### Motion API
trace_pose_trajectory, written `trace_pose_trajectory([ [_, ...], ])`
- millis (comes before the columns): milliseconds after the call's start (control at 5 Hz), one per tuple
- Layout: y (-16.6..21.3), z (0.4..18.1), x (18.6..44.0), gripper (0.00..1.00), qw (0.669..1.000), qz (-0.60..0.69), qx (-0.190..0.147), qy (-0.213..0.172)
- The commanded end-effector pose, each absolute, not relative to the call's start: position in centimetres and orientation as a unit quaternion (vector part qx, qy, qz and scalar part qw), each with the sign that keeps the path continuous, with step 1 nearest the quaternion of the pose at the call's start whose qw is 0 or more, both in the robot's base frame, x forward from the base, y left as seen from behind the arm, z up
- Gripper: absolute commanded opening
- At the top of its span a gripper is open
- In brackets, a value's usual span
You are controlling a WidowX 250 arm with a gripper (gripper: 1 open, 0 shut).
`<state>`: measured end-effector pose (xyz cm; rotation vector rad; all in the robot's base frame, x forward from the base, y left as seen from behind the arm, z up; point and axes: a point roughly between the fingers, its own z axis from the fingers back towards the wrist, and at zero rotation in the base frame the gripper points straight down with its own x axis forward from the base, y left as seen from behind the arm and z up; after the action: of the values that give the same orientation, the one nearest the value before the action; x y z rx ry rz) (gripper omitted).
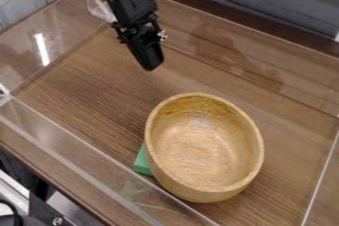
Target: Remove the green block from inside the brown bowl and put it on the table
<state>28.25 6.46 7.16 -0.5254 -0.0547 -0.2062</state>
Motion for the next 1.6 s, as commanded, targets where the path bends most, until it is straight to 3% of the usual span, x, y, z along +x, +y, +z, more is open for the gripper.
trace_pose_trajectory([
  [0, 6.5, 8.0, 28.6, 0.00, 0.960, -0.121, -0.248, -0.041],
  [400, 6.5, 8.0, 28.6, 0.00, 0.959, -0.129, -0.248, -0.037],
  [600, 6.6, 8.1, 28.6, 1.00, 0.959, -0.132, -0.248, -0.037],
  [1200, 6.7, 8.3, 27.8, 1.00, 0.958, -0.140, -0.247, -0.035],
  [1400, 7.1, 8.7, 27.5, 0.00, 0.959, -0.136, -0.245, -0.039],
])
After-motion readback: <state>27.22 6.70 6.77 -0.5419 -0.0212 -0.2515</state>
